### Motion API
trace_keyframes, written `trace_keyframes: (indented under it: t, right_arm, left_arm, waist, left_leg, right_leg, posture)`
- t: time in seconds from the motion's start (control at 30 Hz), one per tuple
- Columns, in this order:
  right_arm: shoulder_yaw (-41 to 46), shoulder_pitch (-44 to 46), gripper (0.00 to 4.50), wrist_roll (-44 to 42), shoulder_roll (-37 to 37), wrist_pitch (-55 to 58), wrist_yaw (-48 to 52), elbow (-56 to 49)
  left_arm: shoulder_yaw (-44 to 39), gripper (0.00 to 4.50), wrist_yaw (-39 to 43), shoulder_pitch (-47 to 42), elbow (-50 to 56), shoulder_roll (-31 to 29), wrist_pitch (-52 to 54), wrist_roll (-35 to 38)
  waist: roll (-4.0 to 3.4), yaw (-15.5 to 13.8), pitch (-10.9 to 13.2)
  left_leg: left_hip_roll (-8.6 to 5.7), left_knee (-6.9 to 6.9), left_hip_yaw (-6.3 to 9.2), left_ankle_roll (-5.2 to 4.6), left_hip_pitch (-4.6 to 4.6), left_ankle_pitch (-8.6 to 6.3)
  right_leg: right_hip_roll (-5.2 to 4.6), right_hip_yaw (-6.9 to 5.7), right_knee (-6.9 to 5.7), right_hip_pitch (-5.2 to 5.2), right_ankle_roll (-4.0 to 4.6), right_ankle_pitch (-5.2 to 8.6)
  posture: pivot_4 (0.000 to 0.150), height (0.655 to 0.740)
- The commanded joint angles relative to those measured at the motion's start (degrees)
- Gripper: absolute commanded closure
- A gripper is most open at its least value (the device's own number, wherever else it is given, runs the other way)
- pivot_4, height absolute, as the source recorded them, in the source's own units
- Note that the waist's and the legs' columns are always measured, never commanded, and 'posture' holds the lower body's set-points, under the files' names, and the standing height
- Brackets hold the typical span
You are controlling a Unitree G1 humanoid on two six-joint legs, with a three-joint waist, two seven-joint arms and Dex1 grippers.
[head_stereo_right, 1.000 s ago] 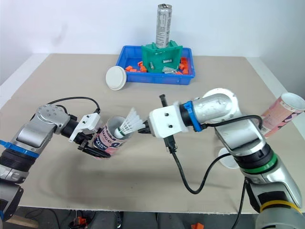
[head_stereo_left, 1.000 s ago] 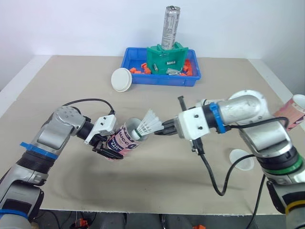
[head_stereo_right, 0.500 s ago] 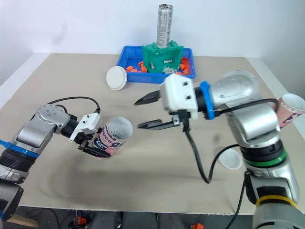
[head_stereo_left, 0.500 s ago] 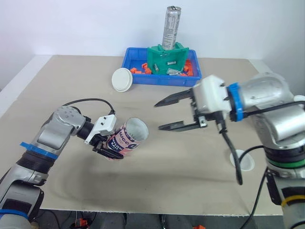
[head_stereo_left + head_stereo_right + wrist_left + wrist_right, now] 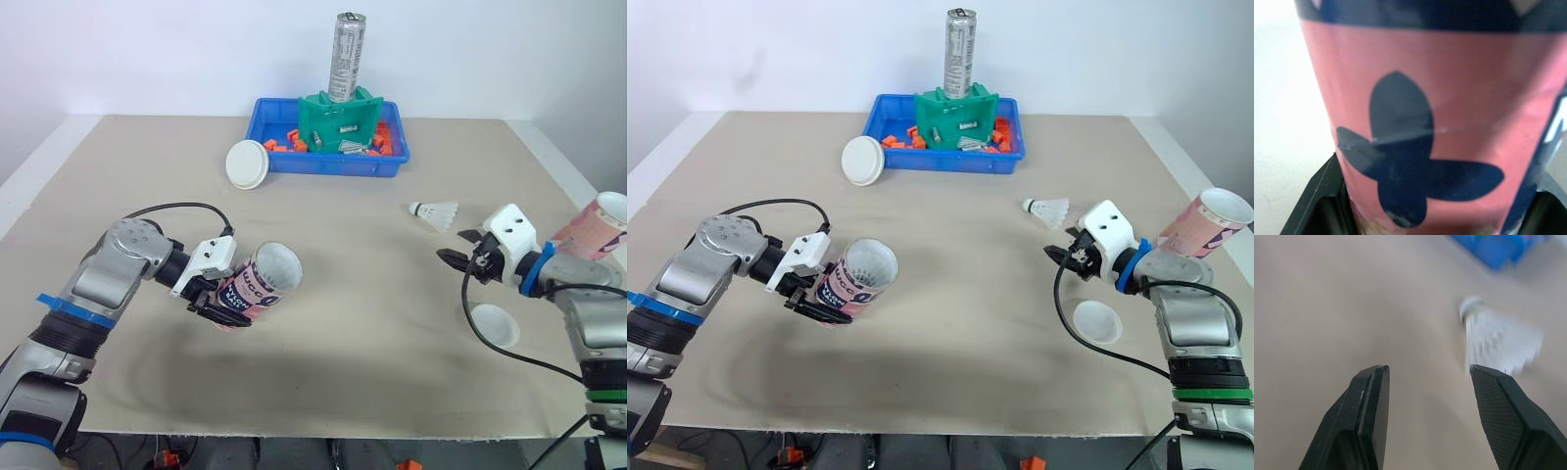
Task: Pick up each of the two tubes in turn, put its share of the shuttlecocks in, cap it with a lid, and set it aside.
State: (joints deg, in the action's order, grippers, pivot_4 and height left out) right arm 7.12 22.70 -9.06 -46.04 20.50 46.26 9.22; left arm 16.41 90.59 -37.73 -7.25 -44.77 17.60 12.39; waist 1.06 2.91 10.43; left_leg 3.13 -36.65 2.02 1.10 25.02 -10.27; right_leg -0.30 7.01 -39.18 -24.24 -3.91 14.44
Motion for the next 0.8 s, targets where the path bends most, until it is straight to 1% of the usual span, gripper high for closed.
trace_keyframes:
  t: [0.03,0.27,0.47,0.7,0.73,0.8]
  right_arm:
    - [-0.1,4.2,1.63,1.4,0.8,-3.8,-1.7,5.9]
    - [-2.5,14.6,1.63,3.6,3.1,-8.4,-1.4,20.4]
    - [-4.8,19.8,1.63,5.3,4.9,-12.0,-0.3,29.1]
    - [-5.9,27.7,1.63,7.3,7.8,-16.6,-1.9,42.0]
    - [-5.7,28.7,1.86,7.4,8.1,-17.2,-2.2,43.6]
    - [-5.5,29.6,2.47,7.2,8.2,-18.4,-2.1,45.6]
  left_arm:
    - [-0.5,1.35,0.6,-0.6,0.4,-0.7,-0.5,0.0]
    - [-0.6,1.35,0.6,-0.5,0.5,-0.8,-0.5,0.0]
    - [-1.0,1.35,0.3,0.4,1.3,-1.0,-0.3,0.4]
    - [-1.1,1.35,-0.1,0.5,1.7,-1.3,0.0,0.5]
    - [-1.2,1.35,-0.2,0.6,1.8,-1.3,0.1,0.6]
    - [-1.2,1.35,-0.3,0.6,2.0,-1.4,0.2,0.6]
  waist:
    - [-0.02,0.0,0.0]
    - [-0.03,0.2,0.0]
    - [-0.04,0.2,0.0]
    - [-0.05,0.6,0.0]
    - [-0.05,0.7,0.0]
    - [-0.05,0.7,0.0]
  left_leg:
    - [-0.01,0.0,-0.03,-0.03,-0.01,0.02]
    - [-0.03,0.01,-0.04,-0.06,-0.01,0.04]
    - [-0.04,0.05,-0.02,-0.07,0.02,0.04]
    - [-0.05,0.05,-0.03,-0.07,0.0,0.05]
    - [-0.05,0.05,-0.03,-0.08,0.0,0.05]
    - [-0.05,0.05,-0.02,-0.08,0.0,0.05]
  right_leg:
    - [0.0,0.03,0.0,0.0,-0.02,-0.03]
    - [0.0,0.06,0.0,0.0,-0.02,-0.04]
    - [0.0,0.08,0.01,0.01,-0.01,0.0]
    - [0.0,0.09,0.01,0.01,-0.04,-0.03]
    - [0.0,0.09,0.01,0.01,-0.04,-0.04]
    - [0.0,0.09,0.01,0.02,-0.04,-0.03]
  posture:
    - [0.15,0.7075]
    - [0.15,0.7075]
    - [0.15,0.7075]
    - [0.15,0.7075]
    - [0.15,0.7075]
    - [0.15,0.7075]
